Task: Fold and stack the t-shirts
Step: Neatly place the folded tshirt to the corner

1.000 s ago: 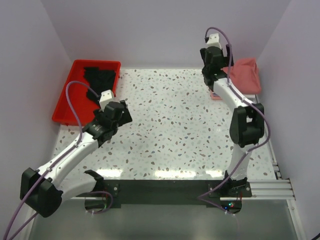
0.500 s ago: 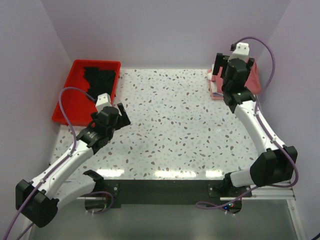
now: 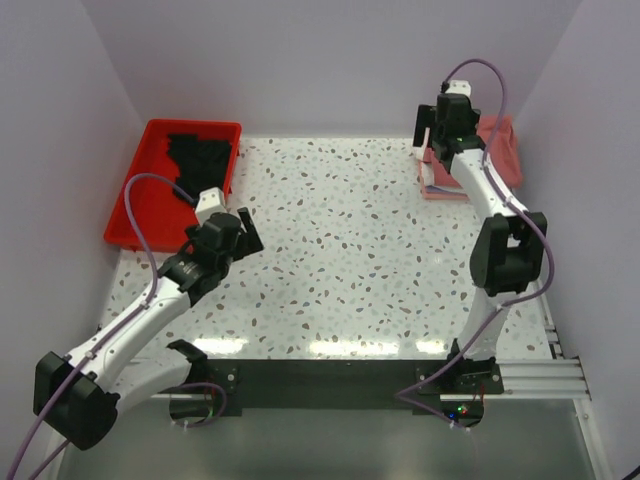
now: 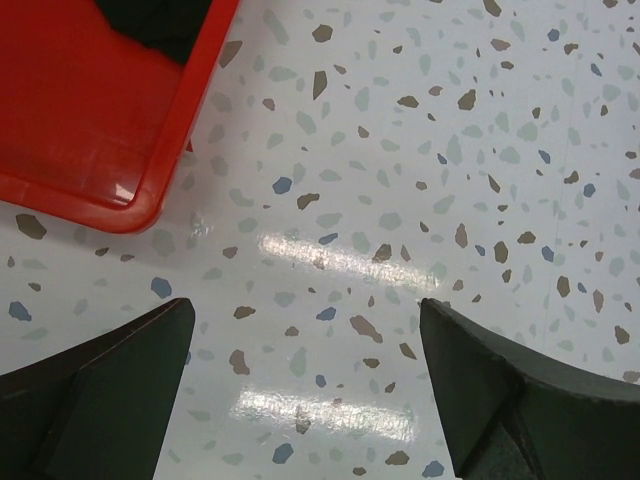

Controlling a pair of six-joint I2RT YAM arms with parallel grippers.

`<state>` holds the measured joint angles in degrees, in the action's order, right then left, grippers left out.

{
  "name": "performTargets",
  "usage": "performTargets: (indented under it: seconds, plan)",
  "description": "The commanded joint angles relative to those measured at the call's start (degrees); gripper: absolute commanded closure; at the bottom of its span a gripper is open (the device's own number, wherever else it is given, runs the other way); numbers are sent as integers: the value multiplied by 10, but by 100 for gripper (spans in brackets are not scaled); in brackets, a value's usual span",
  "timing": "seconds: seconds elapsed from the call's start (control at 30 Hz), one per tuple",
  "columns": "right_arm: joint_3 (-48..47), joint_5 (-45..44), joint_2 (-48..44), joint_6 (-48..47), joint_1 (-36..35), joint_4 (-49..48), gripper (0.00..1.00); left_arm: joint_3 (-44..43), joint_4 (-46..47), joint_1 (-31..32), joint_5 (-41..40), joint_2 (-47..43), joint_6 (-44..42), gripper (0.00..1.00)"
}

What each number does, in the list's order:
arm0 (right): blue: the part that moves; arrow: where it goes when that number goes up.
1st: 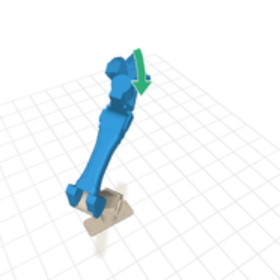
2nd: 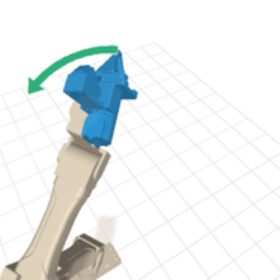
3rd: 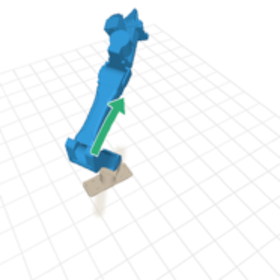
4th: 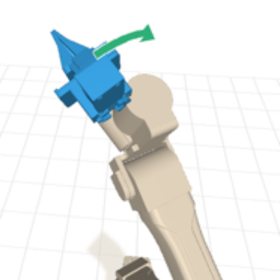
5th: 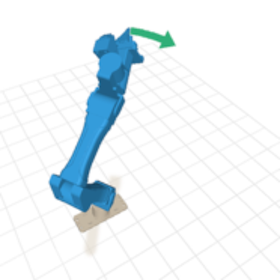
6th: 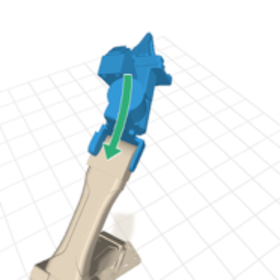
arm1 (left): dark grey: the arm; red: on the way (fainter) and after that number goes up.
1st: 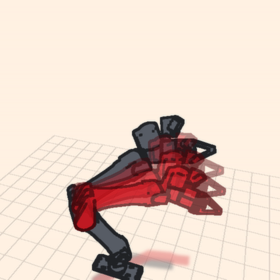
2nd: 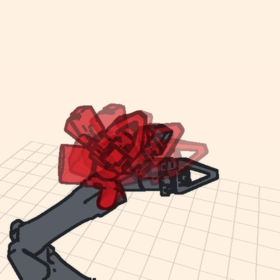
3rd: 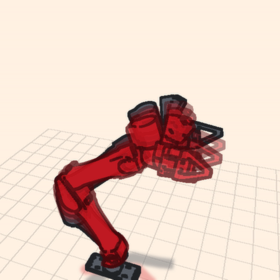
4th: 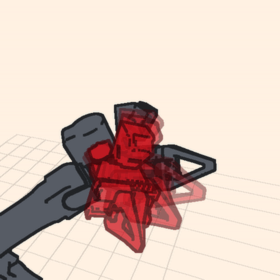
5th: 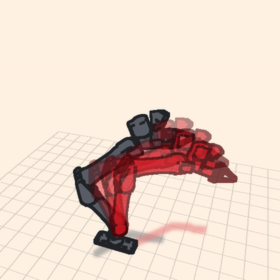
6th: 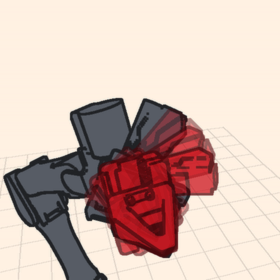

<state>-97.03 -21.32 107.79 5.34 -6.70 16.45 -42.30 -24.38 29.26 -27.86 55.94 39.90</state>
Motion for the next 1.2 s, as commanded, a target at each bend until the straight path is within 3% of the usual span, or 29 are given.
performTargets:
  seconds: [0.0,0.17,0.43,0.7,0.8,0.83,0.93,1.17]
  plan:
    - [-85,20,48,26,25,19,1,-10,29,-3,-7,17,4,0]
    - [-186,30,162,21,31,-10,17,-23,41,-3,-16,49,2,0]
    - [-369,27,321,-35,31,-28,19,-60,46,-3,-17,115,-3,0]
    - [-383,-22,376,-74,32,-130,24,-86,42,-3,-19,152,-1,0]
    - [-397,-37,389,-73,31,-133,32,-91,39,-3,-20,157,-1,0]
    - [-396,-41,392,-72,32,-134,42,-92,38,-3,-20,159,0,0]
    - [-389,-47,392,-71,33,-139,56,-93,36,-3,-22,159,2,0]
    - [-389,-47,396,-69,42,-126,70,-93,31,-3,-22,162,4,0]
